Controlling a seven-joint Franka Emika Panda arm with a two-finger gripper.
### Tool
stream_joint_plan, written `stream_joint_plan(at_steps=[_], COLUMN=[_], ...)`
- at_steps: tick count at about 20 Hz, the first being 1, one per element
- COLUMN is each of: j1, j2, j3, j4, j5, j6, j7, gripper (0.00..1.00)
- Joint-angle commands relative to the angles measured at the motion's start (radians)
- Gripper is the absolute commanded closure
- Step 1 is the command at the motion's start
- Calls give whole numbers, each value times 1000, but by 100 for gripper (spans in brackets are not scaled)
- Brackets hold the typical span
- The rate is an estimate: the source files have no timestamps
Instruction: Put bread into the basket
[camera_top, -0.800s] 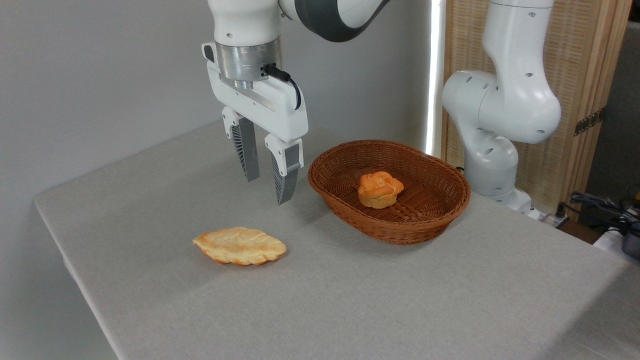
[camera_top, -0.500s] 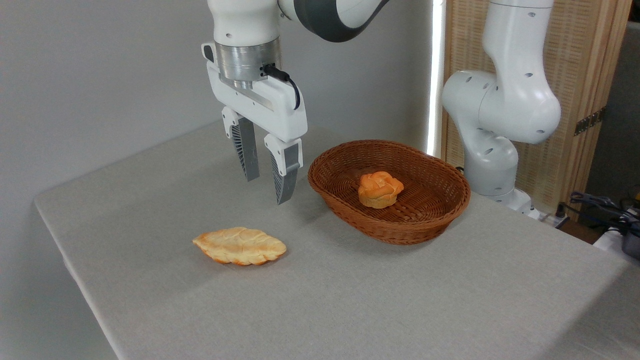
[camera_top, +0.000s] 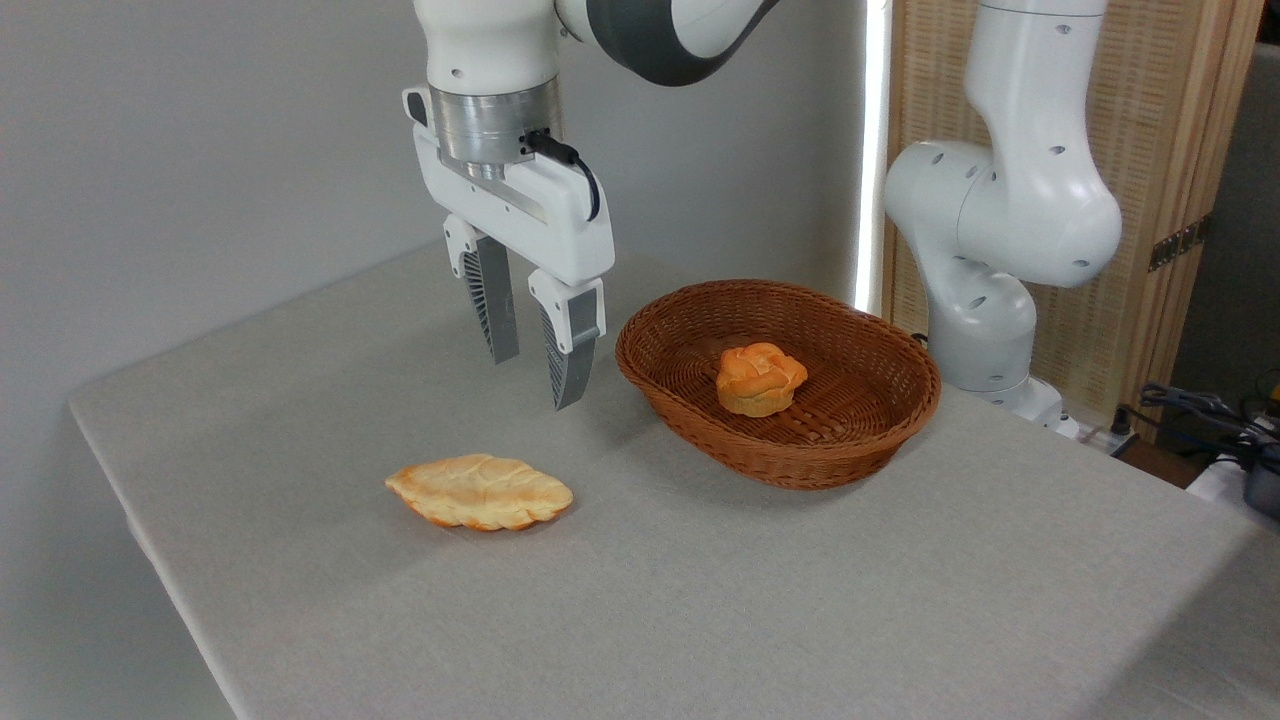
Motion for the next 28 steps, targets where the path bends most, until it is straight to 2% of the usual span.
stream_joint_plan(at_steps=[1,12,17,21,24,27,28], j1=[-5,-8,-20,-20,-20,-22,-22], j2=[9,9,22,48,73,99,104], j3=[3,-4,-20,-20,-20,-20,-20], j4=[15,24,19,-27,-45,-64,-65], j5=[-14,-6,-6,-4,-4,-4,-4], j6=[-4,6,15,120,151,211,210], j7=[-5,-2,46,110,142,229,291], gripper=[0,0,0,0,0,0,0])
